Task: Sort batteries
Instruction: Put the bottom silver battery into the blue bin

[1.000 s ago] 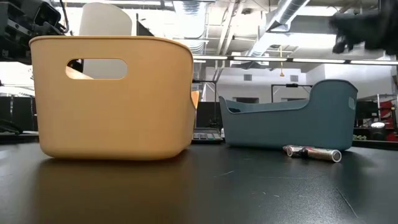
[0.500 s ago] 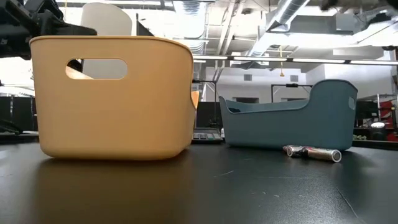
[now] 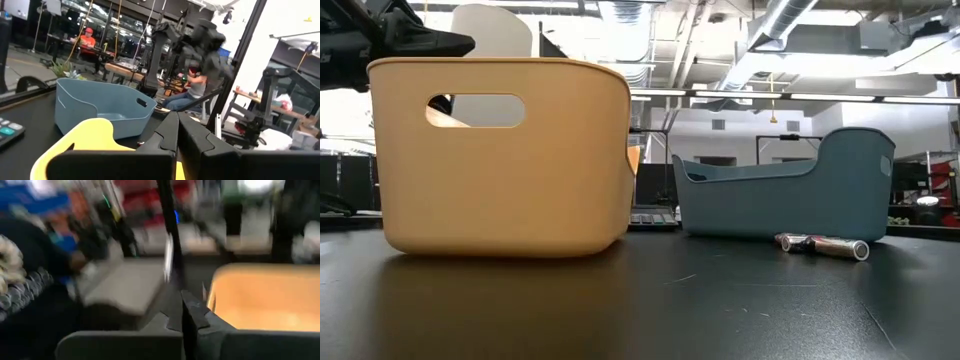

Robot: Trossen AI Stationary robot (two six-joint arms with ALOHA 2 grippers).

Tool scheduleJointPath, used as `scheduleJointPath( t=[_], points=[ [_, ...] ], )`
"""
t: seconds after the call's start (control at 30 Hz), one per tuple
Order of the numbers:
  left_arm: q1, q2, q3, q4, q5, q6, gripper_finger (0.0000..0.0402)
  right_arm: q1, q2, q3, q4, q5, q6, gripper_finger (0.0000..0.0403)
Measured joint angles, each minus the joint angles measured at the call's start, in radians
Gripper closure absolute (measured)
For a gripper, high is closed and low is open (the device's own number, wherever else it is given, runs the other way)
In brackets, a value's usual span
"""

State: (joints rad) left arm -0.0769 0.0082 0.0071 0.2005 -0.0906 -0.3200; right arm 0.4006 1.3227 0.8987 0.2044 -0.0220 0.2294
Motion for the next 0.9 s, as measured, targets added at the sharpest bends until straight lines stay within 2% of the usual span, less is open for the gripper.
scheduleJointPath(
  t=[0.13, 0.3, 0.47, 0.73, 0.9],
  points=[
    [0.0, 0.0, 0.0, -0.006, 0.0, -0.029, 0.0402, 0.061, 0.133, 0.193, -0.331, 0.161, 0.066, 0.0376],
    [0.0, 0.0, 0.0, -0.006, -0.024, 0.004, 0.0401, 0.106, 0.292, 0.405, -0.738, 0.345, 0.328, 0.0335],
    [0.0, 0.0, 0.008, -0.011, -0.029, 0.01, 0.0402, 0.156, 0.413, 0.488, -0.896, 0.434, 0.608, 0.0303],
    [0.0, 0.0, 0.024, -0.01, -0.03, 0.024, 0.0402, 0.246, 0.522, 0.491, -1.121, 0.578, 1.141, 0.0259],
    [0.0, 0.0, 0.024, -0.032, -0.03, 0.039, 0.0401, 0.299, 0.585, 0.49, -1.238, 0.596, 1.376, 0.0206]
  ],
)
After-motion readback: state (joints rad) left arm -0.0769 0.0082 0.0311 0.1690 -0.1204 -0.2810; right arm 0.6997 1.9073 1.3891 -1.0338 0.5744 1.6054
